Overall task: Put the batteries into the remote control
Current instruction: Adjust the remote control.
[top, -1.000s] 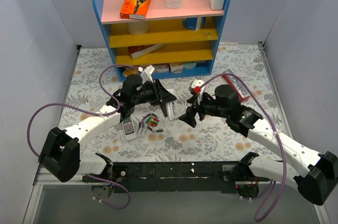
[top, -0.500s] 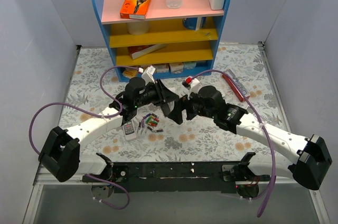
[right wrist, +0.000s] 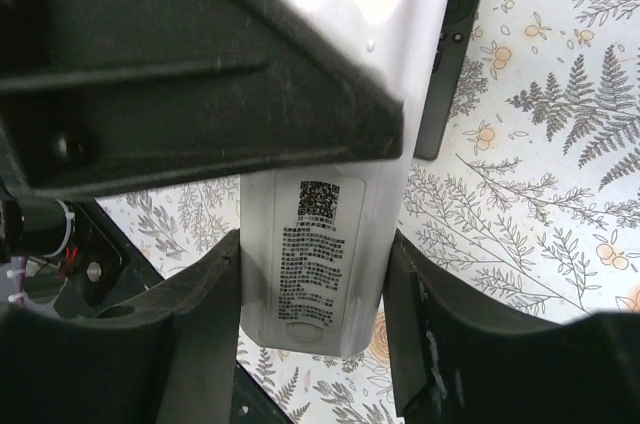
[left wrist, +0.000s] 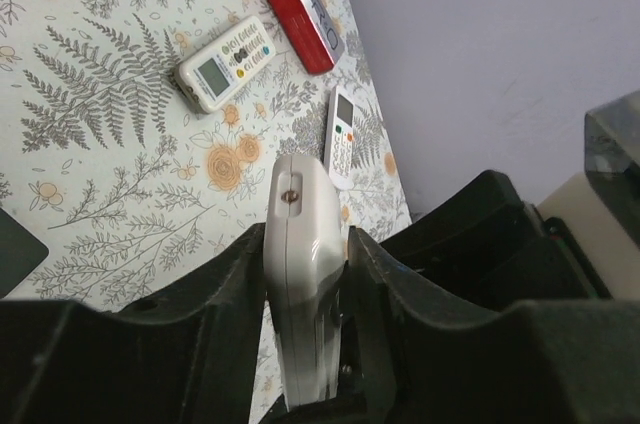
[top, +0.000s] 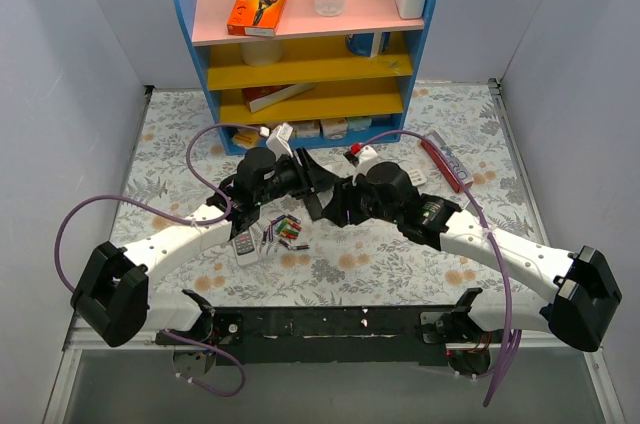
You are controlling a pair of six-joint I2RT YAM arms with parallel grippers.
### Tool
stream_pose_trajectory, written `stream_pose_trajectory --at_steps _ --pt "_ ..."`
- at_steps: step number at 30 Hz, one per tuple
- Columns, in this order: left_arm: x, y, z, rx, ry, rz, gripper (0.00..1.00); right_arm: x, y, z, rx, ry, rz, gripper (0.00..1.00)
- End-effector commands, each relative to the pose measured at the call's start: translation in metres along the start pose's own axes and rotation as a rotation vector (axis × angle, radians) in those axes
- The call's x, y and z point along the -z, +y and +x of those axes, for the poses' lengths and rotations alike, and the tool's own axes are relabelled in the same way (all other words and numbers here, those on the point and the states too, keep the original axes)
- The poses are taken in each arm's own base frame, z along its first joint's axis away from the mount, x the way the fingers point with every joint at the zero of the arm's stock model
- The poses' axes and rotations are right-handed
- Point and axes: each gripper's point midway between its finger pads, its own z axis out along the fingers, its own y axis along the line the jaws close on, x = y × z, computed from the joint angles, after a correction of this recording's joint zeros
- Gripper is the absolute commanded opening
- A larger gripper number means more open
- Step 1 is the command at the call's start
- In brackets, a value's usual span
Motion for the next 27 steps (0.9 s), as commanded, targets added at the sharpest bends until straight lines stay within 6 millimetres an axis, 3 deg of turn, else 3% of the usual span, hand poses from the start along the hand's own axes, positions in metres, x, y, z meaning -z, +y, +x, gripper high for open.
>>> stream_pose_trajectory --at_steps 1,4,8,27 --pt "0.010 -0.010 -0.022 -0.036 -0.101 -0.002 0.41 0.005 0.016 -0.016 0.018 -0.033 -0.041 0.01" --pt "0.013 -0.012 -0.027 -0.042 -0.127 -0.002 0.56 0.006 0.016 -0.014 0.019 -0.028 -0.040 0.01" --pt "0.011 -0.008 -0.027 -0.048 -0.132 -0.013 0.58 0.006 0.016 -0.012 0.017 -0.025 -0.042 0.01" --pt "0.000 0.008 -0.003 -0.066 -0.029 -0.021 0.33 0.002 0.020 -0.011 0.009 -0.018 -0.057 0.01"
